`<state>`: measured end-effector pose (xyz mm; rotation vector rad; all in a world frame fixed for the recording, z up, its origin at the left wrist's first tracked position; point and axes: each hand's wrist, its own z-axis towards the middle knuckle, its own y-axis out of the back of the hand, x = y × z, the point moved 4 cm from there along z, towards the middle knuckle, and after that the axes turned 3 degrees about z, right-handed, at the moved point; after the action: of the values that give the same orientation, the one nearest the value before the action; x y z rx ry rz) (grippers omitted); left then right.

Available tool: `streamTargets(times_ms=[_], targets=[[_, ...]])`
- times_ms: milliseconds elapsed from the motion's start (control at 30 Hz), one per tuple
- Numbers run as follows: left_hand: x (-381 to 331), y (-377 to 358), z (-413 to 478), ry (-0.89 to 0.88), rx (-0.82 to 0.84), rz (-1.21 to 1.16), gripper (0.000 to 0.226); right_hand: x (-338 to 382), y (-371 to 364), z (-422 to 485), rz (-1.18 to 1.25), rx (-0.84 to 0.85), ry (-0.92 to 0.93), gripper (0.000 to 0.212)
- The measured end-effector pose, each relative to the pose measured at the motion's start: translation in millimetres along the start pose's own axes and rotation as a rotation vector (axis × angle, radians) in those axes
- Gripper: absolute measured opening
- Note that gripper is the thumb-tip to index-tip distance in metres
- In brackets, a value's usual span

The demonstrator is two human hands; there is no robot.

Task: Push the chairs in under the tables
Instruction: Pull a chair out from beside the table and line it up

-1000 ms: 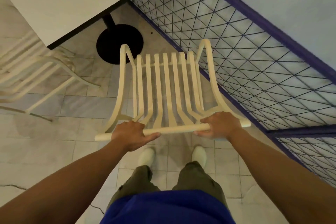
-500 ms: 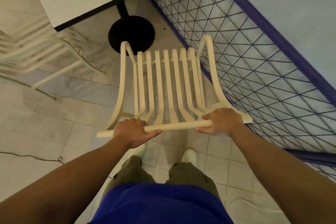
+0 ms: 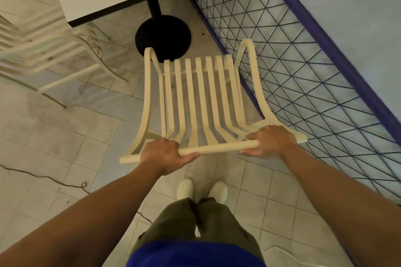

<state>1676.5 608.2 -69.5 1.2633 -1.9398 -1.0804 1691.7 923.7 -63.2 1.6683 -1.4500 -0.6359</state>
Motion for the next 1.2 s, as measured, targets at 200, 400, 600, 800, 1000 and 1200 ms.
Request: streamTargets(times_ms=[200, 400, 600, 800, 1000, 1200], targets=[[1, -1, 1, -0.024, 0.024, 0.002, 0.101, 1, -4, 3, 0.049, 0.036, -0.063, 0.088], [1, -1, -2, -0.030, 0.030, 0.013, 0.099, 4, 2, -4, 0.080, 0.143, -0.064, 0.088], [2, -4, 0, -0.017, 0.036, -0.032, 0.106, -7, -3, 0, 0.087, 0.017, -0.013, 0.114], [-15, -3, -2, 0.035, 0.019, -0.071, 0.111, -23, 5, -2, 0.083, -0.036, 0.082, 0.111], [-42, 1, 0, 0.115, 0.041, -0.112, 0.108, -49, 17, 5, 0.049, -0.049, 0.155, 0.112], [-72, 6, 11, 0.214, 0.013, -0.175, 0.120, -82, 34, 17, -0.029, -0.052, 0.234, 0.114]])
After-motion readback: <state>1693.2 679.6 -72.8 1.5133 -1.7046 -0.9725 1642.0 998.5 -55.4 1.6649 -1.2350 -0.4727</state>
